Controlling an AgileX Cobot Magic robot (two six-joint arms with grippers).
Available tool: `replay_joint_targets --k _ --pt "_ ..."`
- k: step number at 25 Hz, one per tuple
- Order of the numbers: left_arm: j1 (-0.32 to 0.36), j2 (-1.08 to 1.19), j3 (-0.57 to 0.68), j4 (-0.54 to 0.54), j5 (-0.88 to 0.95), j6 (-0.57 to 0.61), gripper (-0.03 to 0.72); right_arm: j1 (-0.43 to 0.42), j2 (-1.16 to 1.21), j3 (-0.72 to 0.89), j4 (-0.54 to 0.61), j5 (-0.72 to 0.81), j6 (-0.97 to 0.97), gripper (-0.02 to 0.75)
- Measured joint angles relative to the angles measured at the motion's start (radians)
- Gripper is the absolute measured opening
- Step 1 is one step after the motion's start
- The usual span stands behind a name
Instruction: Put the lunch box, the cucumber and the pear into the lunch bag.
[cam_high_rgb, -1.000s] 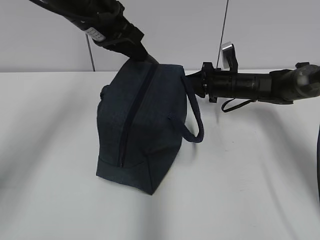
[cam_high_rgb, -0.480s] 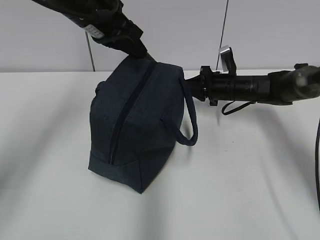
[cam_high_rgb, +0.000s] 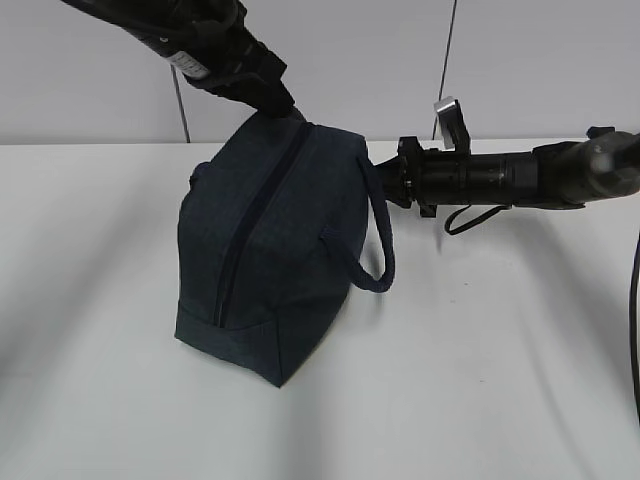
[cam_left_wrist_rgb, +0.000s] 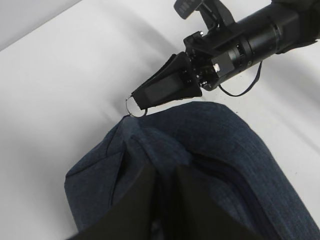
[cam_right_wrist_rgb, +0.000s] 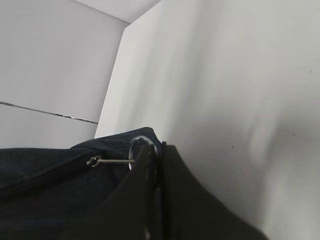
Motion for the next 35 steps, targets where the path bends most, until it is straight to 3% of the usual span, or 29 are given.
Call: replay_joint_targets --k 8,12,15,17,28,31,35 --pt "0.0 0.0 0.0 -0.001 -0.001 0.0 0.027 0.0 0.0 0.0 -0.004 -0.002 -0.004 0.022" --pt "-0.001 -0.01 0.0 -0.009 0.012 0.0 0.027 0.0 0.007 0.0 -0.022 -0.027 -0.015 0.145" --pt "-0.002 -0.02 0.0 -0.009 0.022 0.0 0.027 -0.002 0.009 0.002 -0.038 -0.067 -0.026 0.308" --pt "-0.001 -0.024 -0.001 -0.011 0.02 0.0 0.027 -0.005 0.009 0.002 -0.04 -0.075 -0.028 0.355" --pt "0.0 -0.013 -0.004 -0.024 0.027 0.0 0.039 -0.006 -0.102 0.011 -0.137 -0.088 -0.077 0.381" --pt "0.0 -0.01 -0.006 -0.024 0.021 0.0 0.09 -0.006 -0.16 0.011 -0.218 -0.092 -0.077 0.382" --pt "0.0 -0.009 -0.009 -0.024 0.004 0.0 0.235 -0.006 -0.236 0.011 -0.351 -0.107 -0.072 0.382"
